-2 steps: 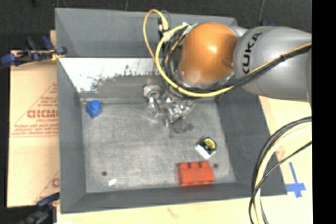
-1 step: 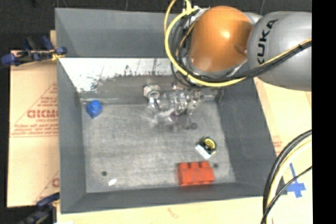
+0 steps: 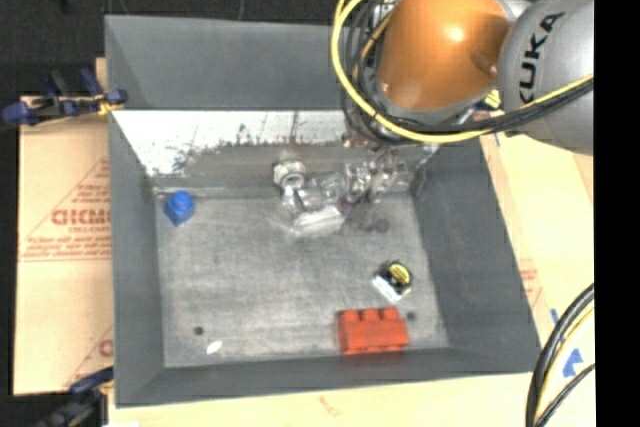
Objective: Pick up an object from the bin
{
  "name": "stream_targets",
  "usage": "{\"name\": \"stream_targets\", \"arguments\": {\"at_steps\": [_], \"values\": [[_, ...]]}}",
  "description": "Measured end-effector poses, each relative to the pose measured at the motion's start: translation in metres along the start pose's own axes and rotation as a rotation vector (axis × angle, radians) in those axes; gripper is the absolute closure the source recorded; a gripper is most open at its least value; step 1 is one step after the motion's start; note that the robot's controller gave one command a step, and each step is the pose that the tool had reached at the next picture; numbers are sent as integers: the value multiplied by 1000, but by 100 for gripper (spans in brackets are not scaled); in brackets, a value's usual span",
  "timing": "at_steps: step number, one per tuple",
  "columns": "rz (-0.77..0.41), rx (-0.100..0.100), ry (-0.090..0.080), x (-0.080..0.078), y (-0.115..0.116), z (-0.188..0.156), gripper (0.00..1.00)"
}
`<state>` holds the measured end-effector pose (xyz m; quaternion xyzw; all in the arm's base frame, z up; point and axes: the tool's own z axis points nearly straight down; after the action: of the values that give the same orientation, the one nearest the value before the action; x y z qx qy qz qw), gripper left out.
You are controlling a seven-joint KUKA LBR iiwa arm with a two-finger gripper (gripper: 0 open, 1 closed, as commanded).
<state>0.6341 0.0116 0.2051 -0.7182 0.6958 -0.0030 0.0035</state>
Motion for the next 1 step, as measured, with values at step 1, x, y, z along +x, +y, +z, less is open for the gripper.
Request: {"name": "stream_targets", "arguments": {"at_steps": [1], "values": [[135,-11,-2,-20,23,54,100]]}}
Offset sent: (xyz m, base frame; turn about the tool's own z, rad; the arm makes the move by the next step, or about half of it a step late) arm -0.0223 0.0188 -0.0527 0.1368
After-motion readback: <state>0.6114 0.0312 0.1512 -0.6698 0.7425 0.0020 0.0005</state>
